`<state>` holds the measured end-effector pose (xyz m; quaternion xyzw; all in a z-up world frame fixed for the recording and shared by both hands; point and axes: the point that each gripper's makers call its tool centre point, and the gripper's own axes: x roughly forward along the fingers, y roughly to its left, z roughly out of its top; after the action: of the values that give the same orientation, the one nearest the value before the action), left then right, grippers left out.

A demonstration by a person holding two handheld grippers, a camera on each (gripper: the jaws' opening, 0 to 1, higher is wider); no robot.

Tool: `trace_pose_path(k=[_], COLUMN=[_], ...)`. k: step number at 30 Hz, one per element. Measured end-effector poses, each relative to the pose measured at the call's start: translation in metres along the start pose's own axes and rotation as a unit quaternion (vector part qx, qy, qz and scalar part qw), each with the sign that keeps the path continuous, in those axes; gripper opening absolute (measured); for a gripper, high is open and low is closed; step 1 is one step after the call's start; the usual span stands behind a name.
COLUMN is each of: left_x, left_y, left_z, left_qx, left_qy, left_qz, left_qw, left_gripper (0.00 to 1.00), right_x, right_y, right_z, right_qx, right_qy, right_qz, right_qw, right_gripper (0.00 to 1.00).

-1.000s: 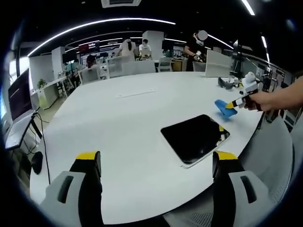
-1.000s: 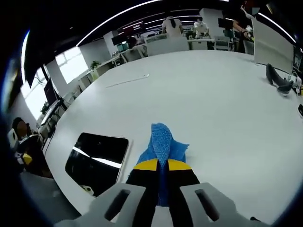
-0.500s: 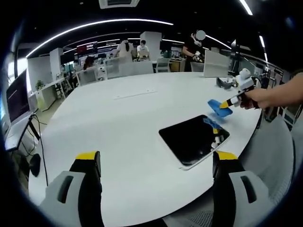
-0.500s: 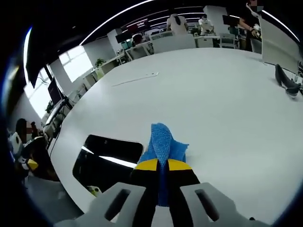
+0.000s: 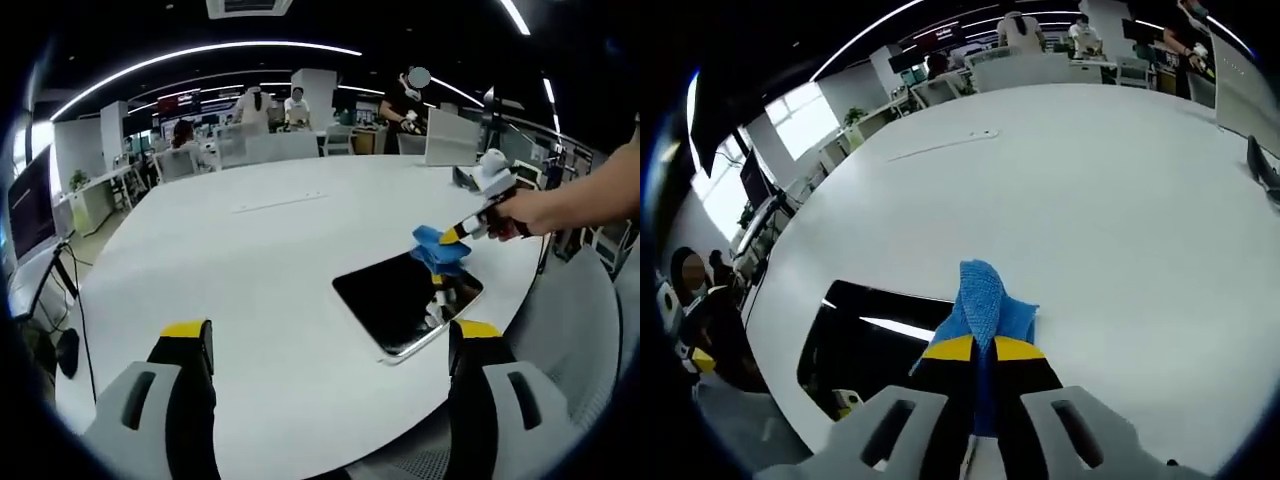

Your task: Wipe the mirror surface with the cleaning cloth until all visible marks leave the cleaned area.

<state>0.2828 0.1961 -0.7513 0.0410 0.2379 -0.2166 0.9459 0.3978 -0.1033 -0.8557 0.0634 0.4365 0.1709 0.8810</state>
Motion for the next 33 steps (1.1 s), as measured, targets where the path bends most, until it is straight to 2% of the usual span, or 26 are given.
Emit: trace_pose_path(k=[17, 23, 33], left_x=[0.002, 0.000, -0.002], left_y=[0.001, 0.003, 0.017], left_z=[0.000, -0.002, -0.002], left_qx=[0.001, 0.002, 0.003], left_qy=[0.001, 0.005, 0.006], left_qz=[-0.015, -0.021, -0.025], left_qw=[0.9999, 0.9998, 0.9997], left_gripper=[0.99, 0.99, 0.99], right_x=[0.012, 0.018, 0.027], right_y=[0.008, 0.024, 0.048], right_z=[-0.003, -0.002, -0.002], right_qx=[-0.003, -0.002, -0.014], right_qy=[0.017, 0.022, 0.030], right_qz=[-0.006, 0.004, 0.015], right_qw=[0.9998, 0.9997, 0.9993], right_gripper=[0.00, 0.00, 0.00])
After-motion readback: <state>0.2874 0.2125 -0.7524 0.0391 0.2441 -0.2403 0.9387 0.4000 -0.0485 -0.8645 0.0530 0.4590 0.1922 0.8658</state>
